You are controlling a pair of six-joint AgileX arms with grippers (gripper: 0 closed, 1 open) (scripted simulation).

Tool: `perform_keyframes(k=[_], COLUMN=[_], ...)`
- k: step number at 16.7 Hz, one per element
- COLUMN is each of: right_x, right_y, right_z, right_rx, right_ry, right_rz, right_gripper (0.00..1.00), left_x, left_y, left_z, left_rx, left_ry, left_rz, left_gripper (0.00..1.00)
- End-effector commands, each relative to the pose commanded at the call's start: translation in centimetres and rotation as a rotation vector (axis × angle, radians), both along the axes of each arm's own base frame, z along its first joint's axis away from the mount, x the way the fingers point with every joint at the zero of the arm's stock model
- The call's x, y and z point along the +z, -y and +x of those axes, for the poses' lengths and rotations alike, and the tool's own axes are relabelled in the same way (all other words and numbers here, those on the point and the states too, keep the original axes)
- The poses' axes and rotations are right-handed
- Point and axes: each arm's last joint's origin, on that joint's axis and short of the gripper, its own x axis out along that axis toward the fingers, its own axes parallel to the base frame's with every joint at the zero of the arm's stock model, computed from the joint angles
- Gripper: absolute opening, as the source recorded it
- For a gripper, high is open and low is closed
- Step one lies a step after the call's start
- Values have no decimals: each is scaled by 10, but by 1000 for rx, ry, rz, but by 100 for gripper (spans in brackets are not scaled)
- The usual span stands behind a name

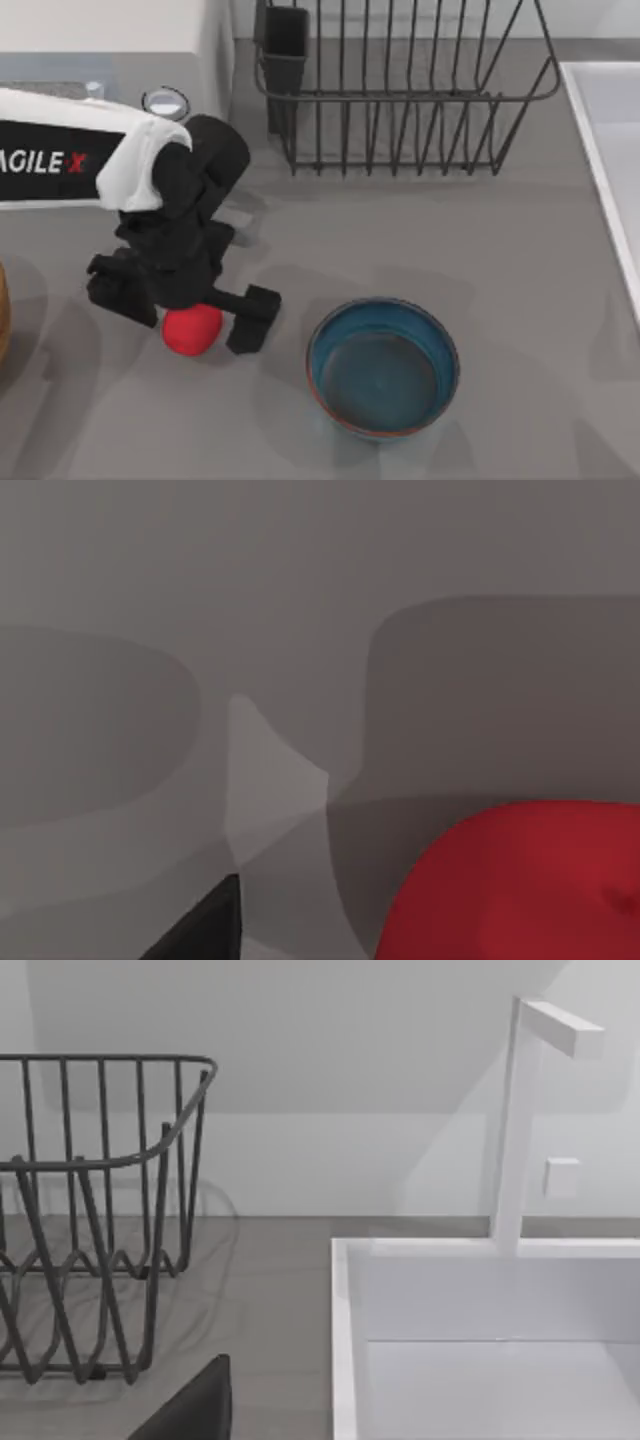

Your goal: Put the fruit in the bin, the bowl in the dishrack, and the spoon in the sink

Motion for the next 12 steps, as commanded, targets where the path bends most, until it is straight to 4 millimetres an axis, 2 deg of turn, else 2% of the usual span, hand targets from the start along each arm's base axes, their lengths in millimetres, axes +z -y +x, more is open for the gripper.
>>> perform_keyframes(k=[12], right_x=[0], right_y=[0], right_z=[0], right_rx=[0], right_ry=[0], right_rz=[0], right_gripper=[100], left_x=[0], left_y=[0], left_z=[0], left_rx=[0], left_ry=[0], left_rz=[0], left_gripper=[2])
